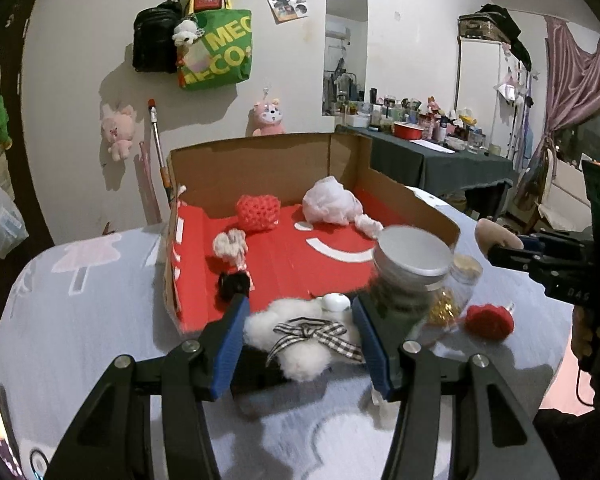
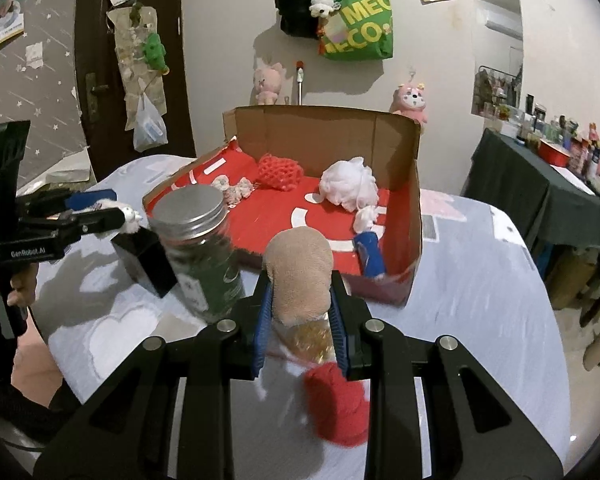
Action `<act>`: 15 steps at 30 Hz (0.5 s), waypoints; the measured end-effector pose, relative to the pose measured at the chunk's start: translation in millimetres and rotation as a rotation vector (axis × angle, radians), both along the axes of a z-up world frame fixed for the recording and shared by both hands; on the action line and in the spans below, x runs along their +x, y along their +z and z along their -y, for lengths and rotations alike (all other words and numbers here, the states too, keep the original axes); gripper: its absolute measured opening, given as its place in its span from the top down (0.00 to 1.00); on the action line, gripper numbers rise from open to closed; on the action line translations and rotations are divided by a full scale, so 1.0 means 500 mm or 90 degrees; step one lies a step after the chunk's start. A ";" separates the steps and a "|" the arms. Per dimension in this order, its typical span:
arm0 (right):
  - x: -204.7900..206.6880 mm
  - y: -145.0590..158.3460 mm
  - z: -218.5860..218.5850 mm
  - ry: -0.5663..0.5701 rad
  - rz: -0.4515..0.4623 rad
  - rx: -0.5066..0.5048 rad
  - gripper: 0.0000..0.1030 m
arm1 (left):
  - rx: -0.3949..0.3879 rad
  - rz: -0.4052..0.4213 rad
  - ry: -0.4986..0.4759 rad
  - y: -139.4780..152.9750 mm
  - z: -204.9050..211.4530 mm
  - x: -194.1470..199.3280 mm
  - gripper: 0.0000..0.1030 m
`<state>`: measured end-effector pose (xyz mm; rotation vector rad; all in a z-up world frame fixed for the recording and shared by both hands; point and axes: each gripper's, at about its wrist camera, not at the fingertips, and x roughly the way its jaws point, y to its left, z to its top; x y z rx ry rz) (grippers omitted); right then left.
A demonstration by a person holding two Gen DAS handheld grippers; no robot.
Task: Organize soft objects
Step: 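Carry the plush bear and tan sponge into the box and lower them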
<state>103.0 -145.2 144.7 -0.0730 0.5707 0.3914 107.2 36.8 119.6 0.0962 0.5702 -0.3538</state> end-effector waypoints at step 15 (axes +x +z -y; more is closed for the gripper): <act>0.234 0.033 -0.028 0.096 -0.102 -0.057 0.76 | 0.066 -0.069 -0.080 0.036 0.049 0.224 0.46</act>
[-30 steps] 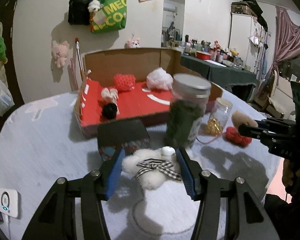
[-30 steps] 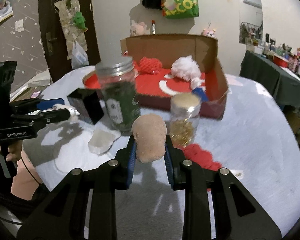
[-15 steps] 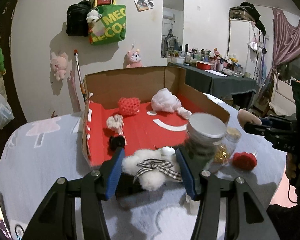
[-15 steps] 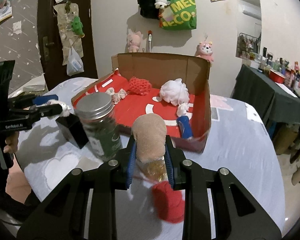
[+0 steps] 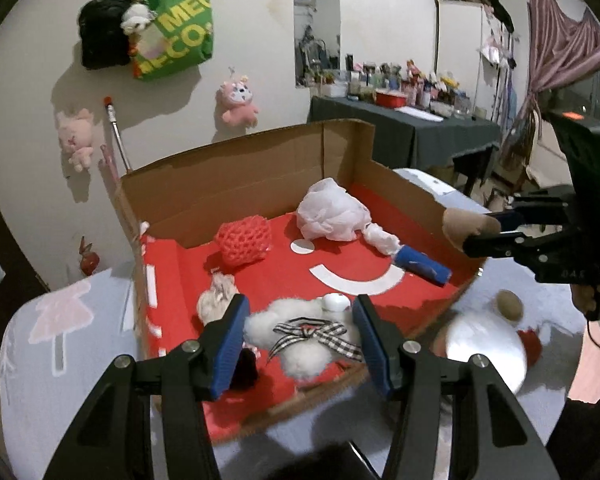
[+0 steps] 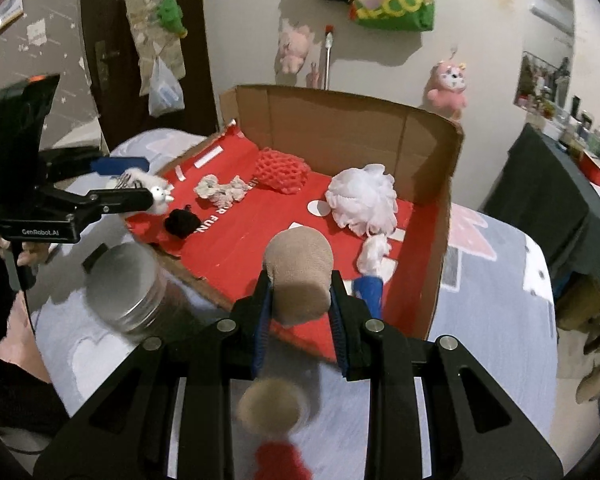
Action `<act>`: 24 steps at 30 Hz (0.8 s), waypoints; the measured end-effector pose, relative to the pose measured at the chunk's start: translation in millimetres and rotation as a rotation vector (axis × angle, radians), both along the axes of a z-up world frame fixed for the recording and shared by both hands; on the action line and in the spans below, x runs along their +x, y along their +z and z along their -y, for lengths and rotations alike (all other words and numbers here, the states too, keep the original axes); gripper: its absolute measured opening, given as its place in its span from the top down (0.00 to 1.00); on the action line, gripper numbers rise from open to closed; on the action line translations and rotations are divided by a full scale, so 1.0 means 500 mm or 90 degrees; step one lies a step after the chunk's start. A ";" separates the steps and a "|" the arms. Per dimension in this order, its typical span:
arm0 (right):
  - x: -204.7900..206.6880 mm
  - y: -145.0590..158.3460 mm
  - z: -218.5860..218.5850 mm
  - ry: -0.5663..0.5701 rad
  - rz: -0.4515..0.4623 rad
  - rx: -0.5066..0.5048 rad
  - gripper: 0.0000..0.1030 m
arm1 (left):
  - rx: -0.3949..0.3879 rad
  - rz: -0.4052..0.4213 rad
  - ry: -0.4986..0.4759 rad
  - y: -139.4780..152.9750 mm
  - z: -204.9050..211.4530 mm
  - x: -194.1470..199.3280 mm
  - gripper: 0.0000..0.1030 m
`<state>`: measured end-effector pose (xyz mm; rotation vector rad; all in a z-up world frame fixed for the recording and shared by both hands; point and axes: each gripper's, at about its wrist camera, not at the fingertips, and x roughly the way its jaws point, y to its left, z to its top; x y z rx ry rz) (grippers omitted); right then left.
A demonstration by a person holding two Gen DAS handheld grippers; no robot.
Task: Organize soft objects
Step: 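Carry the plush bear and tan sponge into the box and lower them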
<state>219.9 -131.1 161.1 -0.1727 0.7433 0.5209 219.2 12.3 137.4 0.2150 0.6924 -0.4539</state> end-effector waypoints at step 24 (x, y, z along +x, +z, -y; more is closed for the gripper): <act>0.272 -0.146 -0.089 -0.001 -0.221 -0.085 0.76 | 0.064 -0.163 0.001 -0.125 0.085 0.278 0.46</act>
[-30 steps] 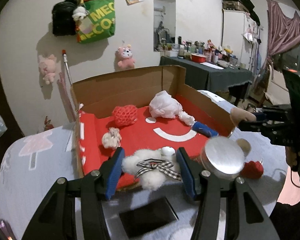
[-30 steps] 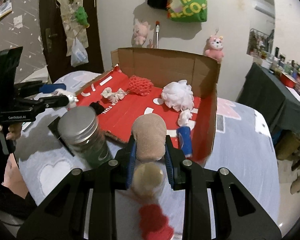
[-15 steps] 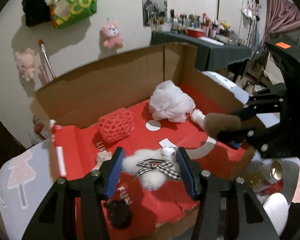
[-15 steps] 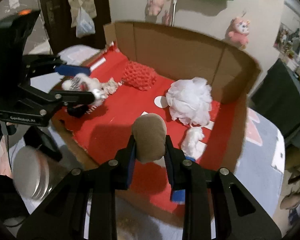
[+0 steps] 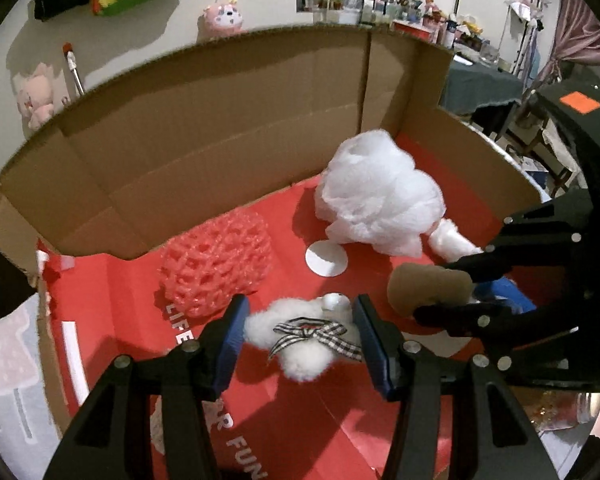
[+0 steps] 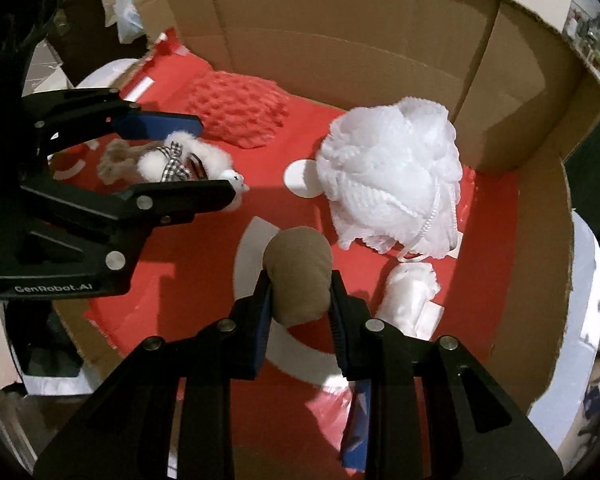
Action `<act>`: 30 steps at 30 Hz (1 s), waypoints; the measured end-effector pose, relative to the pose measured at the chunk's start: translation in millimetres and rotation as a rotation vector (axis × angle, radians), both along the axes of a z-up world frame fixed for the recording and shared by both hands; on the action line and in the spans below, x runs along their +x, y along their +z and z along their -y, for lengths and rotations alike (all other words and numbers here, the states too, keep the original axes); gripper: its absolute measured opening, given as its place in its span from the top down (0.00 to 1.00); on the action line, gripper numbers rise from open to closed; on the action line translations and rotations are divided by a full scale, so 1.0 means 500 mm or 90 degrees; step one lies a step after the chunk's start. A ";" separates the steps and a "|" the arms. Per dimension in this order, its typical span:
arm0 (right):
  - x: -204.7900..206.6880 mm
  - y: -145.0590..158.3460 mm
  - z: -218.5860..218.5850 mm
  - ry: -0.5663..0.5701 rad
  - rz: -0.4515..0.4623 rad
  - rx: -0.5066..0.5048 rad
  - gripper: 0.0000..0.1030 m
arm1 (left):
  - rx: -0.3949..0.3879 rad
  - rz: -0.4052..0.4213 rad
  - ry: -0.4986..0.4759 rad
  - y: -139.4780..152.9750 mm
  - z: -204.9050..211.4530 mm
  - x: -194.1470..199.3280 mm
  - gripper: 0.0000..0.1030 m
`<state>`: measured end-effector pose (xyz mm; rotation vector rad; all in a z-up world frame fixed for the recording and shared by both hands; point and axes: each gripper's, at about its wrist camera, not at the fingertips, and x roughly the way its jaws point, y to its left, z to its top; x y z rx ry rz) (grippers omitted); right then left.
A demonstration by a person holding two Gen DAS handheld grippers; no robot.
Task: Organize soft objects
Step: 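Carry the plush bear and tan sponge into the box and lower them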
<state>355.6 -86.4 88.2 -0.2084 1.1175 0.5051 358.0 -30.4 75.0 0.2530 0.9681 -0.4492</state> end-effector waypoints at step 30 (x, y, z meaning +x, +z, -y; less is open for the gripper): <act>0.012 -0.016 -0.029 -0.008 0.002 -0.040 0.58 | 0.030 -0.052 0.018 -0.035 0.007 0.027 0.44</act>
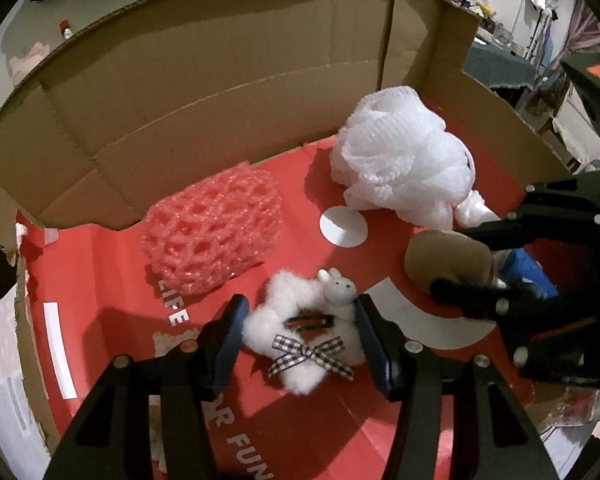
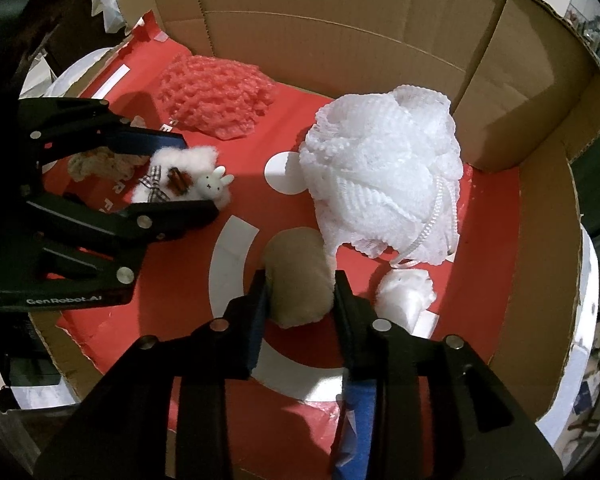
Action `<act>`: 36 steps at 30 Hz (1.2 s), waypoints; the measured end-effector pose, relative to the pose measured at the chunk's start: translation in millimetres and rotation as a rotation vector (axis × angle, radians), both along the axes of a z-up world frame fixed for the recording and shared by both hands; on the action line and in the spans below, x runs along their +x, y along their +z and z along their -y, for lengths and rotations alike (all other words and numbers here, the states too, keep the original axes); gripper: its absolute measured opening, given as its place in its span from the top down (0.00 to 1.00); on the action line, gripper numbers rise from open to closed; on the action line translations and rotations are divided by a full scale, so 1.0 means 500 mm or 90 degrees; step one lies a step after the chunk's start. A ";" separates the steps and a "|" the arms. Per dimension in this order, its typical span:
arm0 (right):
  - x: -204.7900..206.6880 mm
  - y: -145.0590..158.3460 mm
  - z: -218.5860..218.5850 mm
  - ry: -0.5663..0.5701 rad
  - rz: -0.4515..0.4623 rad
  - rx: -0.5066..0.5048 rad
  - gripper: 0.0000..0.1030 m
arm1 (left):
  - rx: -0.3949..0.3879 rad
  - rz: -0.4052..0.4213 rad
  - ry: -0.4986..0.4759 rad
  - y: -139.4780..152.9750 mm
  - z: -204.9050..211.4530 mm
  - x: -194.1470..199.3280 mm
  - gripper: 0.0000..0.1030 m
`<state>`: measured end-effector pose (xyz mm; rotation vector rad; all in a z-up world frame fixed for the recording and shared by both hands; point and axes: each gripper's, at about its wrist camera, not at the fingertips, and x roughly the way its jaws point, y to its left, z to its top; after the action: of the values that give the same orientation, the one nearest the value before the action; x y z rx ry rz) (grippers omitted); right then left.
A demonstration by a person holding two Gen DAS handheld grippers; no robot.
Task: Organize soft objects
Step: 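Carry the plush bear and tan sponge into the box and lower them, then open both tools to release the bear and sponge onto the red paper, then withdraw both tools from the box toward the remaining table items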
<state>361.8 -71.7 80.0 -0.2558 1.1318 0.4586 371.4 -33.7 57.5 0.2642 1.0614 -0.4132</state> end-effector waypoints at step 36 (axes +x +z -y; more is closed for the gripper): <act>-0.374 0.279 0.112 -0.092 0.262 0.077 0.23 | -0.165 0.267 0.091 0.269 -0.100 -0.397 0.00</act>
<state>175.0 -127.7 219.2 -0.1518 0.7115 0.3259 172.9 16.4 192.1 0.0392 0.6026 -0.3431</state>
